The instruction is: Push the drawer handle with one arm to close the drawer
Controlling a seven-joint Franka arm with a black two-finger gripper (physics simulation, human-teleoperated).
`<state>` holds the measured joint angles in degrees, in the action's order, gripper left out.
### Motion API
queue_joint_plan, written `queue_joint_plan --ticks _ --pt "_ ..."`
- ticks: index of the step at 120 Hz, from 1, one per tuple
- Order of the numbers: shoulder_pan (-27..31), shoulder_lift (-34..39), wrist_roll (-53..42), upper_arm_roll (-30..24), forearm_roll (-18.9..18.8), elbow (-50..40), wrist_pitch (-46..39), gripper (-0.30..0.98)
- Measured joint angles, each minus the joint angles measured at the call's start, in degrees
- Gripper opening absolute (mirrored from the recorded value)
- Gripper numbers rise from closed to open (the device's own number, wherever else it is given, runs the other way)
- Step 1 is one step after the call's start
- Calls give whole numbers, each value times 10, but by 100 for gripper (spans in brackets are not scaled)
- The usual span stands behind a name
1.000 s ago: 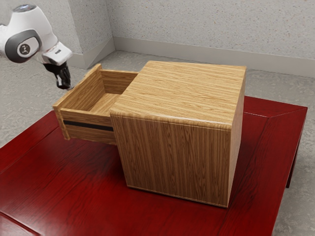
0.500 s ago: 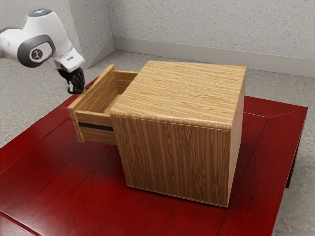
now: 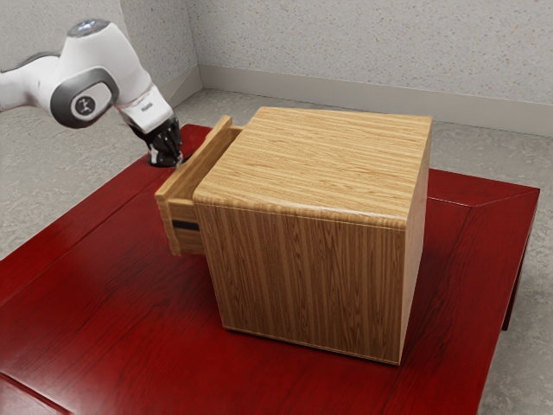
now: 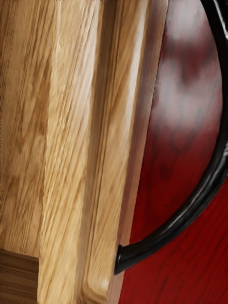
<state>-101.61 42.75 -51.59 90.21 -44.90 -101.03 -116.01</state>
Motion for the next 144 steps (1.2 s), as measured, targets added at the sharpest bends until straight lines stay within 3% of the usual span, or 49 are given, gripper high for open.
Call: queue_joint_plan --ticks 49,87,105,121,132,144 --pt "-23 -2 -7 -7 1 -35 -95 -10" --pt "-19 -25 0 -10 0 -40 -103 -10" --pt "44 -73 43 -74 9 -22 15 -10" --pt "135 -142 91 -171 54 -2 114 -8" --pt "202 -169 127 -253 79 8 169 11" --pt "221 -173 171 -276 97 35 219 32"
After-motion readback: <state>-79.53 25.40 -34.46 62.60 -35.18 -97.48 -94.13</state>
